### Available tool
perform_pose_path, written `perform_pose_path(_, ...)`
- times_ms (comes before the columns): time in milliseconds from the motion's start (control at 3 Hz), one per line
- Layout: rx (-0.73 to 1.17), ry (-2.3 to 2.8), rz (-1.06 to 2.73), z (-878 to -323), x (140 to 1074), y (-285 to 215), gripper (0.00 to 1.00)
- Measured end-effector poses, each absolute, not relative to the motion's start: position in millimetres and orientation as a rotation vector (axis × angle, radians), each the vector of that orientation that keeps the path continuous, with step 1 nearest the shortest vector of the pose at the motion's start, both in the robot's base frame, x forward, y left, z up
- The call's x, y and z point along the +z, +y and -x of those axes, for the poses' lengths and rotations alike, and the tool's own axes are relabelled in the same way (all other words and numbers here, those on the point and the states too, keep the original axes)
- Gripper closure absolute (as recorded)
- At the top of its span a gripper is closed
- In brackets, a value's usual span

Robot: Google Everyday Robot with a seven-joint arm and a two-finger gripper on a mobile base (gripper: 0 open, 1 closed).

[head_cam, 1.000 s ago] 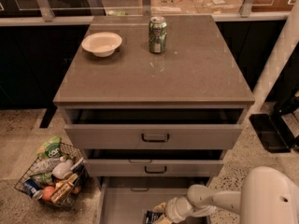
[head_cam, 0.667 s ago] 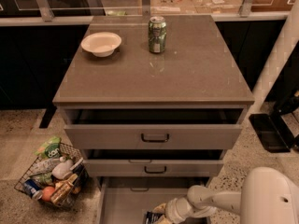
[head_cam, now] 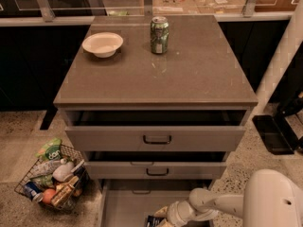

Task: Place rxbar blueberry into bottom drawer

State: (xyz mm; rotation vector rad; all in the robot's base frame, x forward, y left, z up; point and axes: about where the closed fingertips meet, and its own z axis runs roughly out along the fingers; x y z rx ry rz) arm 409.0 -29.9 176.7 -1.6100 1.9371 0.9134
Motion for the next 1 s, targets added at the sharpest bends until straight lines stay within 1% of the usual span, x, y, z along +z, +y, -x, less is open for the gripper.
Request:
perform_pose_path(333, 0.919, 1.936, 1.611, -407.4, 176.1, -28.3, 0.04)
perform_pose_path(667, 0.922, 1.936, 1.611, -406.4, 175.7, -27.2, 0.00)
perform_pose_path(1000, 0.922, 1.936, 1.611, -406.4, 175.6, -27.2, 0.00)
